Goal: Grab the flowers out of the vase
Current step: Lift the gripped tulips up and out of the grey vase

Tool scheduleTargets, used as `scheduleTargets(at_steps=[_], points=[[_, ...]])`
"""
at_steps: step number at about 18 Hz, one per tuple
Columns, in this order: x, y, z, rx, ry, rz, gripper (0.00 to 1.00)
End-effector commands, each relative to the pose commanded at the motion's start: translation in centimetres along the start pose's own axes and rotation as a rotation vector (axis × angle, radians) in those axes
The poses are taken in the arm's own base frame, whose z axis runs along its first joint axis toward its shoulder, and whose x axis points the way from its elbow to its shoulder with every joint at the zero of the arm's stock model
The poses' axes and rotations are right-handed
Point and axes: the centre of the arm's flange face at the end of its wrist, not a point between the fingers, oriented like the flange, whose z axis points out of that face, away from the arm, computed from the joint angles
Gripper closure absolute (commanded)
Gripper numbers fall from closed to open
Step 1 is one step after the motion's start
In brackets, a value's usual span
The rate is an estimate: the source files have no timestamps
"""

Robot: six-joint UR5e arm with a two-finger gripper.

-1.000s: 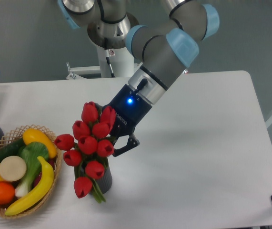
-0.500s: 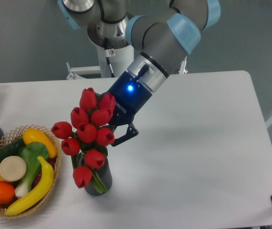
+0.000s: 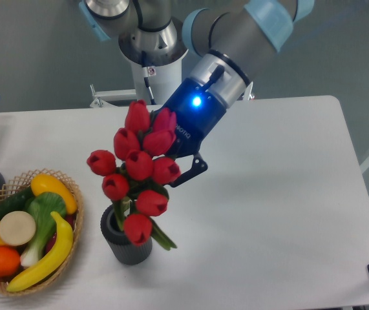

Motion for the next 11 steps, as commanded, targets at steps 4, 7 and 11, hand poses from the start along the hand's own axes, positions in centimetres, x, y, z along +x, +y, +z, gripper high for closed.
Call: scheduleTargets(at_steps=[4, 7, 11], points=[[-0.7, -0.2, -0.5, 0.002, -0.014, 0.011, 0.54], [-1.0, -0.1, -1.0, 0.004, -0.022, 0.008, 0.54], [-1.4, 0.1, -1.7, 0.012, -0.027, -0.001, 0.54]])
